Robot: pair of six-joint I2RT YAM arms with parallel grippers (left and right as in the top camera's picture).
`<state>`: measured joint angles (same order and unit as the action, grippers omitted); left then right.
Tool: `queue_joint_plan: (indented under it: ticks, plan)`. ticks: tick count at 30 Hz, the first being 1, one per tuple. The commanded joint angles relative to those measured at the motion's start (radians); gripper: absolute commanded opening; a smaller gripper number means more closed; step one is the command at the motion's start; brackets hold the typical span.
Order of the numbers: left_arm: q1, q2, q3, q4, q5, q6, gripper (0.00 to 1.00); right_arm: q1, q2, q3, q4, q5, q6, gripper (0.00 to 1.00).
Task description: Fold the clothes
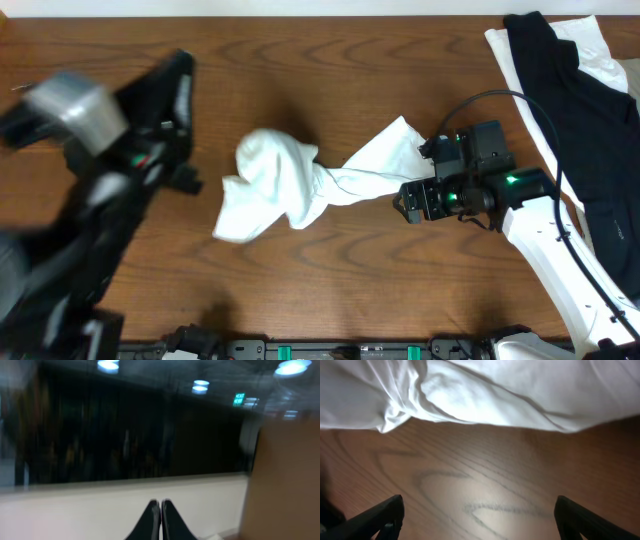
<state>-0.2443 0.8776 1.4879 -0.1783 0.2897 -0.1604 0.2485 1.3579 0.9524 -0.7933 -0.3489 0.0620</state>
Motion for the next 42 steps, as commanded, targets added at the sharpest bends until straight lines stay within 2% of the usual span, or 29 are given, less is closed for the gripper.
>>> queue_joint_plan:
  ticks: [1,3,6,10,14,17,18,21,24,27,31,37,42]
  plan:
    - [-0.001,0.012,0.05,0.102,0.017,-0.023,0.06,0.034,0.008,0.001,0.03,-0.06,-0.024,0.94]
    - [-0.001,0.021,0.05,0.163,0.017,-0.029,0.06,0.053,0.008,0.001,0.048,-0.072,-0.034,0.94]
    - [-0.001,0.027,0.05,0.081,0.017,-0.032,0.06,0.067,0.008,0.001,0.056,-0.031,-0.033,0.93]
    - [-0.001,0.08,0.05,-0.223,0.016,-0.03,0.06,0.067,0.008,0.001,0.034,-0.013,-0.034,0.95]
    - [-0.003,0.209,0.05,-0.536,0.017,-0.031,0.07,0.066,0.008,0.001,0.035,-0.013,-0.034,0.95]
    - [-0.004,0.327,0.05,-0.746,0.018,-0.032,0.54,0.066,0.008,0.001,0.034,-0.003,-0.034,0.96]
    - [-0.004,0.371,0.049,-0.824,0.024,-0.032,0.6,0.066,0.008,0.001,0.03,0.007,-0.034,0.96]
    - [-0.004,0.505,0.036,-1.027,0.039,-0.04,0.65,0.066,0.008,0.001,0.023,0.023,-0.034,0.96]
    - [-0.004,0.618,0.011,-1.141,0.038,-0.041,0.71,0.066,0.008,0.001,0.023,0.024,-0.034,0.96]
    - [-0.003,0.717,-0.021,-1.173,0.008,-0.102,0.76,0.065,0.008,0.001,0.019,0.024,-0.034,0.97]
    - [-0.003,0.796,-0.066,-1.11,0.008,-0.108,0.78,0.064,0.008,0.001,0.007,0.035,-0.034,0.97]
    - [-0.002,0.834,-0.117,-1.055,-0.109,-0.195,0.82,0.064,0.008,0.001,-0.001,0.039,-0.034,0.98]
    - [0.01,0.834,-0.17,-0.953,-0.125,-0.197,0.82,0.06,0.008,0.001,-0.003,0.048,-0.034,0.98]
